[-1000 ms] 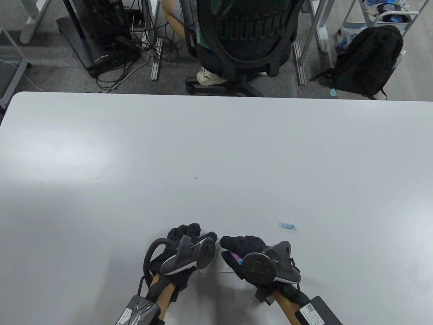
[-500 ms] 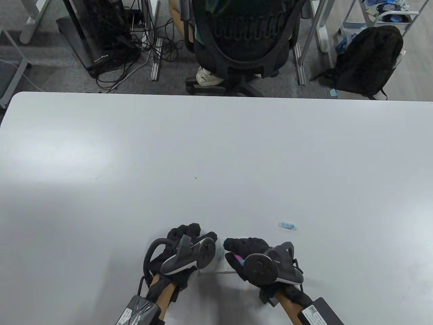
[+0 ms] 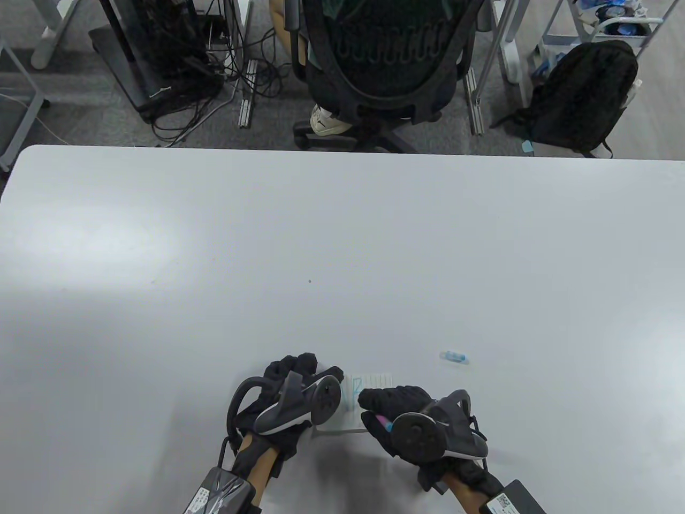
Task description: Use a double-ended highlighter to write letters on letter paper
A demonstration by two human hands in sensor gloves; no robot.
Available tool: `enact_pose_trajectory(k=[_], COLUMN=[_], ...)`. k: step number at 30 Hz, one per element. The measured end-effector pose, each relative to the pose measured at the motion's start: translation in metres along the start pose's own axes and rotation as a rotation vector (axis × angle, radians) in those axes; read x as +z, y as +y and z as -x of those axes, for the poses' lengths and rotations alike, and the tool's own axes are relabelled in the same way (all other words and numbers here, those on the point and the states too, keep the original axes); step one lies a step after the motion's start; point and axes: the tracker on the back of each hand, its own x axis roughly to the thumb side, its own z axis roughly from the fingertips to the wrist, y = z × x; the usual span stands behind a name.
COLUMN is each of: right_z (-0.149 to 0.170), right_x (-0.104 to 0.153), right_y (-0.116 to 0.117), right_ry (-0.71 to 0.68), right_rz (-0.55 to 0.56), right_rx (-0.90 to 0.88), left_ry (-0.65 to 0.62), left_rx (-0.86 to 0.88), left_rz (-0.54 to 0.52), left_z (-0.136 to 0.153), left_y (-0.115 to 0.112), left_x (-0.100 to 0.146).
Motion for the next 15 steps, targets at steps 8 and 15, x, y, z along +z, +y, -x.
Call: enact_pose_trajectory(k=[8, 15], right_z=[-0.001, 0.022], right_x=[0.001, 0.001], right_y=[0.0, -0.008], right_ry=[-0.022, 0.105], right_rz=[-0.024, 0.056], right_rx=[-0.056, 0.035], left_ry=[0.001, -0.002], left_rx=[-0.001, 0.002], left_rz=[-0.004, -0.004], left_z=[0.0, 0.0], left_y=[0.0, 0.001], left_x=[0.0, 0.0])
